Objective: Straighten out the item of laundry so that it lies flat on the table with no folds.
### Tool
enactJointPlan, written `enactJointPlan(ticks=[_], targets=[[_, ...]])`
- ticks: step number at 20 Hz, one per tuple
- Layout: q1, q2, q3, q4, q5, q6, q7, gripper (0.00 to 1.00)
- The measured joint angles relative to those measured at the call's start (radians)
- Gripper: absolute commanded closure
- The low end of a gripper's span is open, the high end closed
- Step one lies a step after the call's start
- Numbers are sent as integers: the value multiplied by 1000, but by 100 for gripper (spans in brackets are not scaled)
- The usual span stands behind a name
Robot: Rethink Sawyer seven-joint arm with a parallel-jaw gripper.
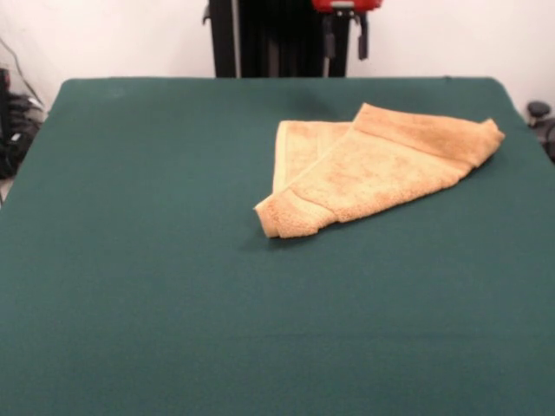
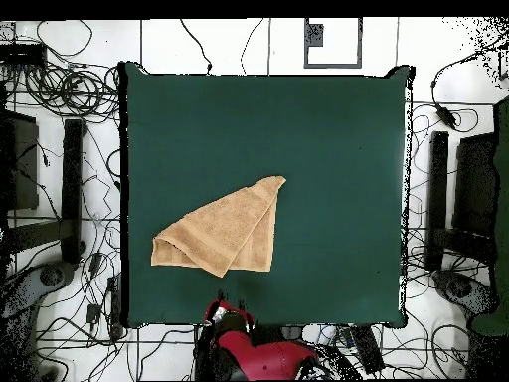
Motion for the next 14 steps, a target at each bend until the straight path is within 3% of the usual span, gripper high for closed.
enactJointPlan(ticks=[14], targets=[[5, -61, 8, 11, -7, 0, 0, 0]])
